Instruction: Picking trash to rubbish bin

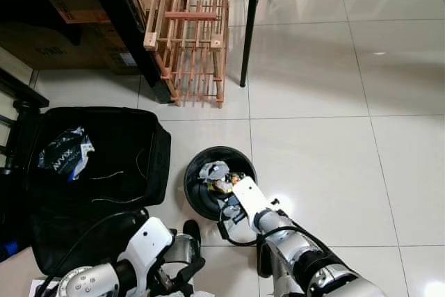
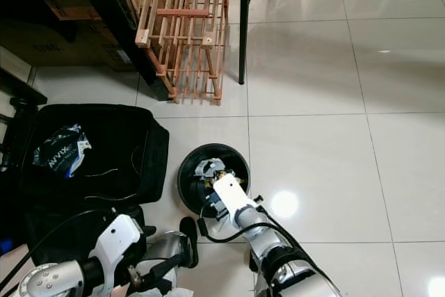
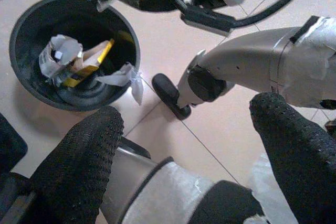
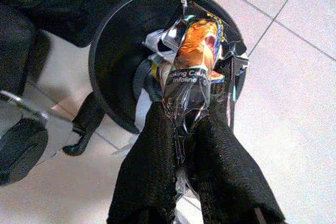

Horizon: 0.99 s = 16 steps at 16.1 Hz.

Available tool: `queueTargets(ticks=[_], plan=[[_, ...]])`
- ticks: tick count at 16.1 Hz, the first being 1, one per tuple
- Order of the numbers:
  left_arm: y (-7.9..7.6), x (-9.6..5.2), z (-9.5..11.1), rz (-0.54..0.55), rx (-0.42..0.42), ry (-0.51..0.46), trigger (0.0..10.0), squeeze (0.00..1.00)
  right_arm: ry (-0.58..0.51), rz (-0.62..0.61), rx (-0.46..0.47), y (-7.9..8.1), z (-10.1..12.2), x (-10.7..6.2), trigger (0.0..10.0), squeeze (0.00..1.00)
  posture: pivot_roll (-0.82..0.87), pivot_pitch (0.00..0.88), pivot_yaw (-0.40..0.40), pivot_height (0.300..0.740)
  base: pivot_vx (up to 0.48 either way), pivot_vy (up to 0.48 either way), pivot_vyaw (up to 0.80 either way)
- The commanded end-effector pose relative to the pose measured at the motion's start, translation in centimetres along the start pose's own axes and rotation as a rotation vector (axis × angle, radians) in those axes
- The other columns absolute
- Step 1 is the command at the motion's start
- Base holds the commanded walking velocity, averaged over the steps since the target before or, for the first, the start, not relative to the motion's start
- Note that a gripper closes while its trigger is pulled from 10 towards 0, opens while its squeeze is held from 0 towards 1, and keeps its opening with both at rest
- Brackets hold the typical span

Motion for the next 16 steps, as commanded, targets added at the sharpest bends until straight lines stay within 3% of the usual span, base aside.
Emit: queueTargets(ticks=[1,2,16], plan=[[-0.7,-0.4,-0.7,-0.016,-0.023,0.029,10.0,0.00,0.011,0.009,0.007,0.4,-0.6,-0.1,10.0,0.00,0.27,0.458,0.058,0.740,0.000,0.000,0.00],[-0.8,-0.4,-0.9,-0.017,-0.025,0.033,10.0,0.00,0.002,0.012,0.011,0.4,-0.3,0.0,10.0,0.97,0.27,0.456,0.058,0.740,0.000,0.000,0.00],[-0.7,-0.1,-2.1,-0.015,-0.020,0.062,10.0,0.00,-0.006,0.023,0.030,0.7,-0.5,-0.1,10.0,1.00,0.26,0.446,0.063,0.740,0.000,0.000,0.00]])
Point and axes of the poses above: a point about 5 cm out from each wrist's last joint towards the gripper, its own x axis pointing out of the wrist towards the gripper, its own z axis along the axis of the wrist's last joint, y = z × x, the point moved 4 cm from there along x, pointing out of the wrist towards the gripper, and after that the axes turned 15 degrees about x, right-handed, at the moved point
